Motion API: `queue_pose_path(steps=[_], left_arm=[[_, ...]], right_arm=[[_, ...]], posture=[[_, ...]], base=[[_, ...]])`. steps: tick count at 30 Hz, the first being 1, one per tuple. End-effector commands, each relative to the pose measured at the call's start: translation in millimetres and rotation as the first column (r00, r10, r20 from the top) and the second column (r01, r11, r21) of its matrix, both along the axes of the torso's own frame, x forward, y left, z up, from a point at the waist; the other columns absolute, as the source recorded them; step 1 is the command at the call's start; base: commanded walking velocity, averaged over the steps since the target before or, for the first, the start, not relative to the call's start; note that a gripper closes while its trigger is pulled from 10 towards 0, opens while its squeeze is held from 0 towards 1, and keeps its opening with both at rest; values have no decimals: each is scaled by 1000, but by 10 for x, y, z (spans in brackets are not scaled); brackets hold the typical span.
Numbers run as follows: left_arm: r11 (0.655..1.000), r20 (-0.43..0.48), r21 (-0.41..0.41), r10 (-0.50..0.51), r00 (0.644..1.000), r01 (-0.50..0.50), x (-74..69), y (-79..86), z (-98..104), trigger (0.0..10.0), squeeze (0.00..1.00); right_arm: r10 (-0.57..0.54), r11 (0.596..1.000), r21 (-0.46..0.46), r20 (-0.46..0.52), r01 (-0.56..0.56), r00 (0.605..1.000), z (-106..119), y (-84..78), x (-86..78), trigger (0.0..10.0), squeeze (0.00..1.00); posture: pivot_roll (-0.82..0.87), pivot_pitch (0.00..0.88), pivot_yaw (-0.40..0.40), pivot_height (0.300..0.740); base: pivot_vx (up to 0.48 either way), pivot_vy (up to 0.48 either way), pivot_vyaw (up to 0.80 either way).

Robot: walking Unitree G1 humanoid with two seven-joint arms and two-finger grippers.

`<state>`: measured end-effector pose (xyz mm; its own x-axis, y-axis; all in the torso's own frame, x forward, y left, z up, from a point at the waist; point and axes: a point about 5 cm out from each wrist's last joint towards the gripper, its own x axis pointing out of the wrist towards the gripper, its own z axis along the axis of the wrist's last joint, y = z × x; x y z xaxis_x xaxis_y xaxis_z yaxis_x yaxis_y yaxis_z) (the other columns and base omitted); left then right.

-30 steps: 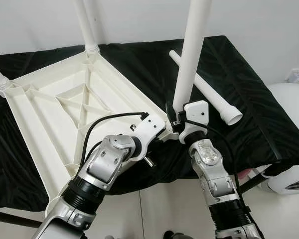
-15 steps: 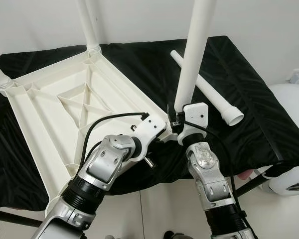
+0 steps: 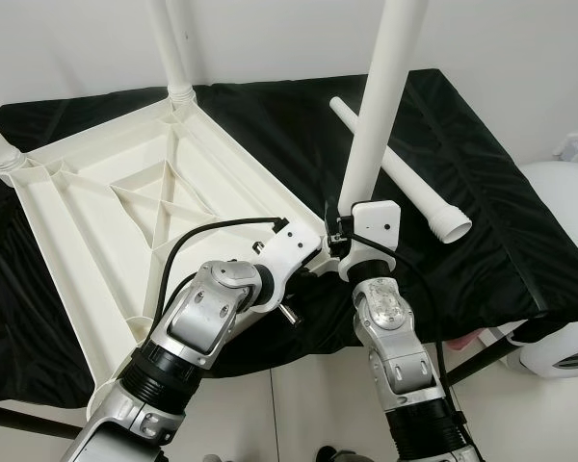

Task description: Building children table

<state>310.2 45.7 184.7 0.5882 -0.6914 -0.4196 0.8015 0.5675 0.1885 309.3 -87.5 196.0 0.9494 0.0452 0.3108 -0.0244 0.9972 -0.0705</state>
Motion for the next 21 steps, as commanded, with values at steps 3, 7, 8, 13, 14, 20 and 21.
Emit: queue_pose_path(steps=[3,7,8,13,14,20,21], left_arm=[[999,-3,-5,32,999,-32,-5,46,11,10000,0],[999,-2,-7,34,999,-34,-5,40,24,10000,0],[999,-2,-8,34,999,-34,-5,39,27,10000,0],[999,-2,-10,35,999,-35,-7,33,32,10000,0],[999,-3,-10,36,999,-36,-7,33,32,10000,0],[999,-4,-12,39,999,-39,-8,32,39,10000,0],[999,-4,-12,39,999,-39,-9,31,41,10000,0]], right_arm=[[-98,995,-12,-181,97,979,-377,-87,-8,10000,0],[-122,992,-4,-193,123,974,-390,-66,-1,10000,0],[-134,991,-6,-194,136,972,-391,-68,-1,10000,0],[-205,978,-15,-217,207,954,-427,-89,0,10000,0],[-231,972,-17,-222,233,947,-438,-98,-2,10000,0],[-269,963,-36,-217,268,938,-449,-107,-14,10000,0],[-277,960,-38,-220,276,935,-460,-93,-25,10000,0]], posture=[[-68,201,46,740],[-64,205,47,740],[-64,205,47,740],[-62,206,47,740],[-62,206,47,740],[-61,210,47,740],[-61,212,47,740]], base=[[0,0,0],[0,0,0],[0,0,0],[0,0,0],[0,0,0],[0,0,0],[0,0,0]])
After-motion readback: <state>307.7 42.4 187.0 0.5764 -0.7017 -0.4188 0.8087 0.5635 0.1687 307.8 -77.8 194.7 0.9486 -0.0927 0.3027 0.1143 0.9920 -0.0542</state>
